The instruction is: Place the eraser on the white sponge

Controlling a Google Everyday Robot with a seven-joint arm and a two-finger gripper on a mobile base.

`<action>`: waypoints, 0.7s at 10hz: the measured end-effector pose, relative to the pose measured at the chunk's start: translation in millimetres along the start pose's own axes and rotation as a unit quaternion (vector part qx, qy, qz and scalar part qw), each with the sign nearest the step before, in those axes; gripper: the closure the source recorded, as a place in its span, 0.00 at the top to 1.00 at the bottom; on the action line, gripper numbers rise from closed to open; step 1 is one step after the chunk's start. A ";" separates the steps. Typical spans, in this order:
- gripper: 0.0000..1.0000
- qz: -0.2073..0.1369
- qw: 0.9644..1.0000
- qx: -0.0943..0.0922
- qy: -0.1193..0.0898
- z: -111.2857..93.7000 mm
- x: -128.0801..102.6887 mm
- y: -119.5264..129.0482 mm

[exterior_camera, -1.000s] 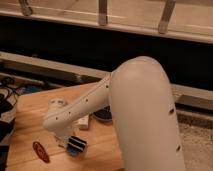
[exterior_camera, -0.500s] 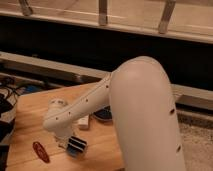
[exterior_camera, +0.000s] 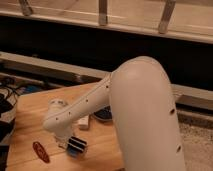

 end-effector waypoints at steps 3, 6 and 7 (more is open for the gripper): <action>0.43 -0.001 1.000 -0.001 0.000 1.3 0.7 1.0; 0.45 -0.003 1.000 -0.002 -0.001 1.8 0.7 4.5; 0.52 -0.003 1.000 0.000 -0.001 0.6 1.3 3.9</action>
